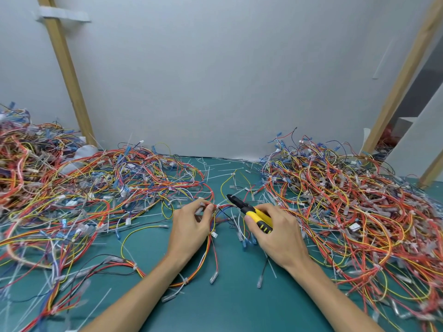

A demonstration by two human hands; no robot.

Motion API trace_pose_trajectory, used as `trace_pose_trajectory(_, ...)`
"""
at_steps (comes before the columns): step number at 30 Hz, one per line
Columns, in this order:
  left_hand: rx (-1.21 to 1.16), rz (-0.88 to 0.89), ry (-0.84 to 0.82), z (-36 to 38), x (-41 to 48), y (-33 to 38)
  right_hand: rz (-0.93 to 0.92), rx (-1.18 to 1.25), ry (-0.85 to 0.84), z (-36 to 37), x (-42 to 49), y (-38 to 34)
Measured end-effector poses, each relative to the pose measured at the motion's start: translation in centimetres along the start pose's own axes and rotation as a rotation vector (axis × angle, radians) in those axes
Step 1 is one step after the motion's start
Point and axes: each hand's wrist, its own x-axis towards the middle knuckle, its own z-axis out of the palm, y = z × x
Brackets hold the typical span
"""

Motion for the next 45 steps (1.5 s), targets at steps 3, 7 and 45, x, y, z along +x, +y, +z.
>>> trace_pose_trajectory(3, 0.052, 0.018, 0.043, 0.03, -0.1, -0.08, -0.005, -0.023, 0.003, 0.02, -0.06, -0.11)
trace_pose_trajectory(7, 0.032, -0.032, 0.086, -0.09, 0.06, -0.29, -0.005, -0.03, -0.01, -0.05, -0.1, -0.08)
trace_pose_trajectory(45, 0.142, 0.314, -0.009, -0.24, -0.46, 0.13, 0.026, -0.041, -0.18, -0.31, -0.06, -0.88)
